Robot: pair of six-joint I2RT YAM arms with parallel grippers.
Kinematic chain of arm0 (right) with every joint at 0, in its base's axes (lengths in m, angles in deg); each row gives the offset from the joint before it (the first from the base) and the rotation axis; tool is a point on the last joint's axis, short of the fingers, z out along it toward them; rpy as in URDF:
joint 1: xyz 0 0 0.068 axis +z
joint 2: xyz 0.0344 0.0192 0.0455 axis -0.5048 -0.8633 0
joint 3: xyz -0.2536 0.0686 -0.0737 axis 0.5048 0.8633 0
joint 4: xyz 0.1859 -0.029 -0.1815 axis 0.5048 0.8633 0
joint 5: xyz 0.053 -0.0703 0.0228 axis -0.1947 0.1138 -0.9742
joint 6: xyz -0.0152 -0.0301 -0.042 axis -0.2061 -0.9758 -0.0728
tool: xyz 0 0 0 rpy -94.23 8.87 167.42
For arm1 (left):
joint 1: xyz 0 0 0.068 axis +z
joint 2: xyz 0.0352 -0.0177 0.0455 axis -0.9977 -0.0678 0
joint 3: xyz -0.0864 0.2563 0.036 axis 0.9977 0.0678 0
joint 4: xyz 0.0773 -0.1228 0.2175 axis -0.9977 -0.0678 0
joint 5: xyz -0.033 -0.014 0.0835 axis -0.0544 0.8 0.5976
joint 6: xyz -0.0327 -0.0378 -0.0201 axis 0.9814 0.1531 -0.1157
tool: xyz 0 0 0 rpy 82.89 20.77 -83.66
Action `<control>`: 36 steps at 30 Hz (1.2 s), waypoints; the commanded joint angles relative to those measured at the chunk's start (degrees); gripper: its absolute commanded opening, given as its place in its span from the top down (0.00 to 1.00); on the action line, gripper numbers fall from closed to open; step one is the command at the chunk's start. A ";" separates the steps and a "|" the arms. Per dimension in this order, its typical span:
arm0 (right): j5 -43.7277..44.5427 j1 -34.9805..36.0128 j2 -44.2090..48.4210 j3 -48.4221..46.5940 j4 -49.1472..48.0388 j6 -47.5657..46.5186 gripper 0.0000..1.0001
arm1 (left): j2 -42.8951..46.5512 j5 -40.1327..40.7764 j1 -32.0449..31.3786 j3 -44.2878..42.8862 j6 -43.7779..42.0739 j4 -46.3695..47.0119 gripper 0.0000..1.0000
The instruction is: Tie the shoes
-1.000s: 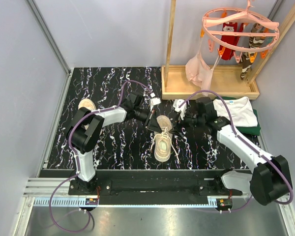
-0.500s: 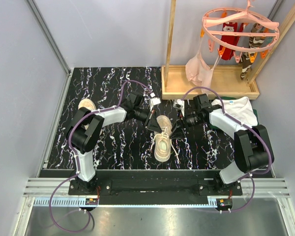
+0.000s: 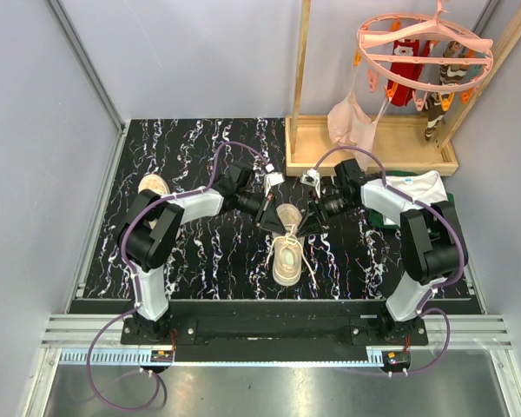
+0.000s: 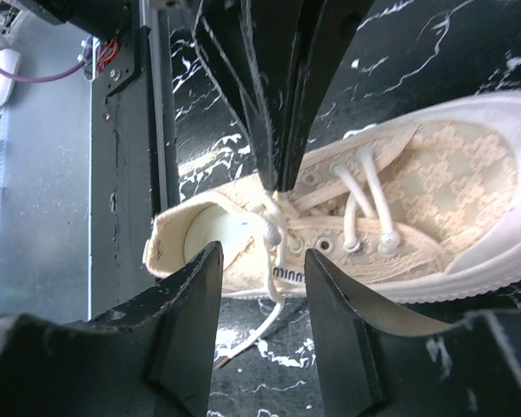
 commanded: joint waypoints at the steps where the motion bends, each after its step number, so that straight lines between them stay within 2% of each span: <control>1: 0.36 0.16 -0.25 -2.82 4.74 -3.06 0.48 | 2.31 -2.41 0.29 0.10 -0.19 2.67 1.00; 7: 1.69 0.95 -3.15 -5.63 8.96 -5.43 0.48 | 2.14 -2.41 0.29 0.02 0.25 3.20 1.00; 26: 3.01 4.56 -8.07 -10.91 12.82 -6.57 0.50 | 1.96 -2.76 0.37 0.02 1.12 4.07 1.00; 36: 2.65 4.74 -10.18 -12.76 19.51 -12.11 0.53 | 1.61 -2.68 0.29 -0.16 1.21 4.07 1.00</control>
